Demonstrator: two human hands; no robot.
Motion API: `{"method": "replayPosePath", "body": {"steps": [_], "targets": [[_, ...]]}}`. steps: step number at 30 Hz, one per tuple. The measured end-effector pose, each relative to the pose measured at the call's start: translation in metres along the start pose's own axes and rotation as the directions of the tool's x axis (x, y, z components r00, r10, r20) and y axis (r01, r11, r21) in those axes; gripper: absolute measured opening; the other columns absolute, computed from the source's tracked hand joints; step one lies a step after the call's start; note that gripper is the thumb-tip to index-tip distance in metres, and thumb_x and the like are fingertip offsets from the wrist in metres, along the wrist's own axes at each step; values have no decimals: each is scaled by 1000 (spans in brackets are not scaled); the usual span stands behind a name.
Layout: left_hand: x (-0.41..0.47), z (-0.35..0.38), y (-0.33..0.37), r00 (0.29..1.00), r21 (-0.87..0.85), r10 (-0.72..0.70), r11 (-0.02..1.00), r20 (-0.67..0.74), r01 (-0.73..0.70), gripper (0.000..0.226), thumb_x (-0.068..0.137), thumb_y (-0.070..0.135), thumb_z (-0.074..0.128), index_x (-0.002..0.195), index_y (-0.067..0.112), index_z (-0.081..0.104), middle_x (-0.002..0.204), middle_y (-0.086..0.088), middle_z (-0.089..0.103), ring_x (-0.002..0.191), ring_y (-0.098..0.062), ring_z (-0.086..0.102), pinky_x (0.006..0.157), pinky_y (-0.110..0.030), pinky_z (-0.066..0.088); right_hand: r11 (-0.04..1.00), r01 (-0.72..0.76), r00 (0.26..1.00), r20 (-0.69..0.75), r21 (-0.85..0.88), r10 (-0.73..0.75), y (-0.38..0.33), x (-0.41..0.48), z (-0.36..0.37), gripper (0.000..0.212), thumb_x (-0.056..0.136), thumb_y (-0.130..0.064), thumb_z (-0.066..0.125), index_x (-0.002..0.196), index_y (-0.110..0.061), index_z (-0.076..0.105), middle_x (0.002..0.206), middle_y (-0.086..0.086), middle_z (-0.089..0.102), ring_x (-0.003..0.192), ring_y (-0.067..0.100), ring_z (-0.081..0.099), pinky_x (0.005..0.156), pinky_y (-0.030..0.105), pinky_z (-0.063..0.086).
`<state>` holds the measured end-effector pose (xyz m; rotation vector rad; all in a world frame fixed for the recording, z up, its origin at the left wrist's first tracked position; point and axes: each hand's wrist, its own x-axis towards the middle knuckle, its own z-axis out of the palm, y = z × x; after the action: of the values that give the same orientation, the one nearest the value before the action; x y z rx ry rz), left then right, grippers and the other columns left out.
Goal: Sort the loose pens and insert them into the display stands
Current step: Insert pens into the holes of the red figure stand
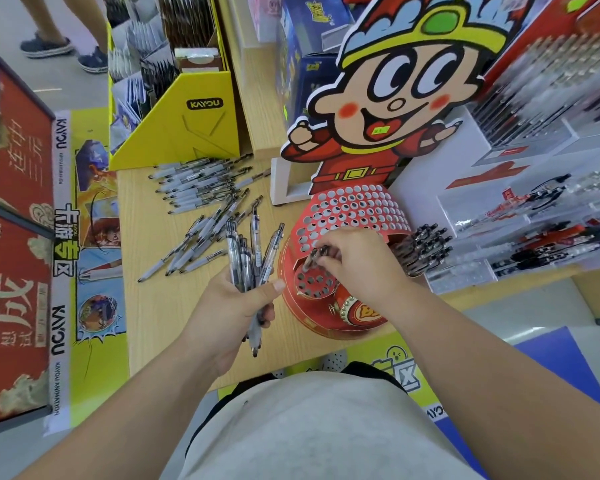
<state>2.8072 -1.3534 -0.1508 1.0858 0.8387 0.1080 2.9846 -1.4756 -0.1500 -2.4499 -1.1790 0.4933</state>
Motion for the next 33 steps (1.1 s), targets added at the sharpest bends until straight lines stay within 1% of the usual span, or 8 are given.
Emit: {"method": "replayPosePath", "body": {"steps": [4,7,11,19,24,28,31,33], "targets": [[-5,4,6,999,19,3,1000,53,-4,26,86,13,77,101,7,57,62,-2,52,54,-20,49,51,-30,45,998,-37,999,30,43,35,-3,-8,-8,38,84,-22,79,121,-24,68,83,-7,67,75,9,61,78,36,55],[-9,6,11,993,53,2,999,118,-8,21,88,9,74,89,12,53,58,-2,50,52,-19,46,49,-28,43,962,-100,993,-39,252,114,-16,-20,-23,35,87,-28,76,120,-29,67,76,-9,68,67,3,62,71,22,53],[-13,15,17,980,115,21,992,199,-45,24,86,4,76,83,16,55,57,2,51,51,-17,45,49,-28,43,661,-247,960,85,709,267,-39,-34,-38,18,87,-28,76,99,-15,73,79,6,74,65,14,70,61,28,57],[-11,27,21,963,220,39,970,268,-100,22,86,1,76,92,13,59,58,4,54,52,-15,46,50,-28,44,478,-323,920,154,817,359,-41,-44,-37,16,85,-19,78,84,-4,72,77,16,74,62,18,68,53,22,51],[-11,28,20,961,251,8,965,278,-81,19,87,8,77,93,16,61,61,4,56,53,-14,47,52,-28,45,448,-353,910,190,822,369,-39,-45,-36,14,87,-11,76,87,1,70,77,19,73,66,25,71,51,20,51],[-8,26,20,979,213,-9,976,203,-35,20,99,31,62,89,14,58,67,-8,57,57,-21,51,53,-29,46,417,-358,907,205,835,368,-33,-44,-37,11,89,-9,73,88,1,71,79,16,74,67,20,70,56,23,54],[-3,22,18,992,210,-35,978,118,10,27,103,34,53,103,8,60,67,-8,58,56,-18,55,52,-26,46,371,-342,902,190,863,389,-26,-43,-44,3,89,-7,71,88,-5,74,78,12,74,70,20,71,61,25,56],[2,17,14,997,178,-40,984,65,28,31,103,33,55,110,3,61,69,-6,58,60,-21,56,58,-33,47,340,-313,889,147,887,434,-18,-41,-50,6,88,-4,70,89,-8,75,78,11,74,72,21,71,63,26,56]]}}
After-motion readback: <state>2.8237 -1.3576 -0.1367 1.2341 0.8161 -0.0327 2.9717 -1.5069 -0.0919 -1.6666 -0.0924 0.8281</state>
